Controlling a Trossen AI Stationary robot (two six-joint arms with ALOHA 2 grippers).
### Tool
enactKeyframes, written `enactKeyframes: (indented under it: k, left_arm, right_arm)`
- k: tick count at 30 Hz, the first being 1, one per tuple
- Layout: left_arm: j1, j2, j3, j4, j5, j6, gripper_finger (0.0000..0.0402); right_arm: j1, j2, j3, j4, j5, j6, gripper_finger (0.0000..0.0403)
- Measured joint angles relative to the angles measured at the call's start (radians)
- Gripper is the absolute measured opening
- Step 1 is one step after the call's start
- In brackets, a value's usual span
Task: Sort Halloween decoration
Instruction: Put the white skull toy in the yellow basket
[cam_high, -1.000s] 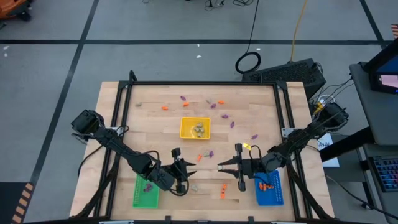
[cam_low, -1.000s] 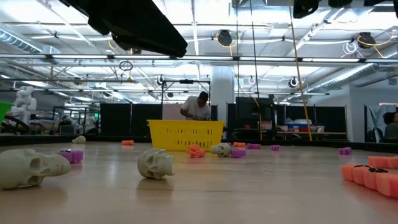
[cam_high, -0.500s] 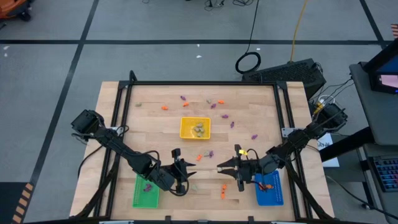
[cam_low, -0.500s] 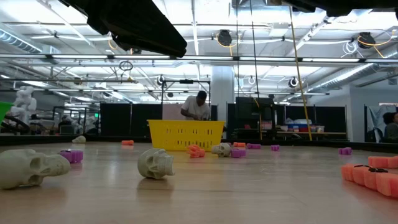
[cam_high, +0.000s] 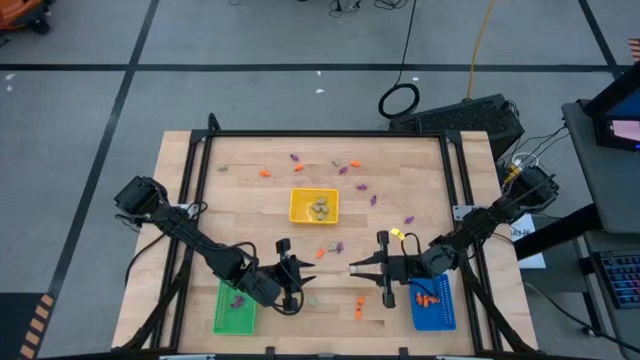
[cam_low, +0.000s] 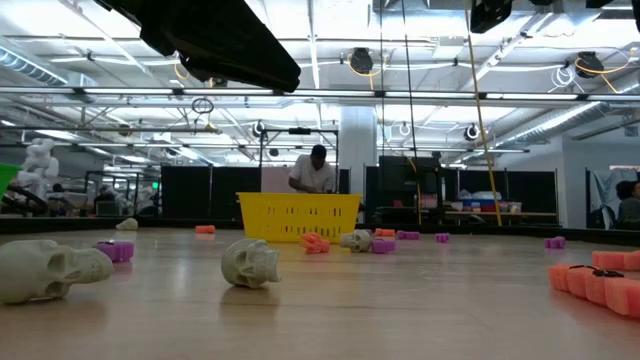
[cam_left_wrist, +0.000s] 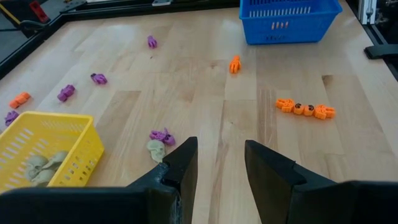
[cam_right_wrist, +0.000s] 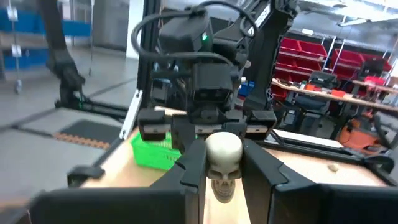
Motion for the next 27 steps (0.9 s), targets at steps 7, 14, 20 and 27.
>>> enactKeyframes:
  k: [7,14,20,27]
  left_arm:
    - [0.0,0.0,0.0,0.0,0.0,-0.001,0.0132]
    - [0.0,0.0,0.0,0.0,0.0,-0.002,0.0132]
    - [0.0,0.0,0.0,0.0,0.0,-0.002,0.0132]
    - [0.0,0.0,0.0,0.0,0.0,-0.002,0.0132]
  right_arm:
    - [-0.002,0.0,0.0,0.025,0.001,0.201,0.0052]
    - [-0.002,0.0,0.0,0.03,-0.004,0.329,0.0058]
    - [-0.002,0.0,0.0,0.064,-0.004,0.367,0.0067]
    - [-0.002,0.0,0.0,0.06,-0.004,0.312,0.0065]
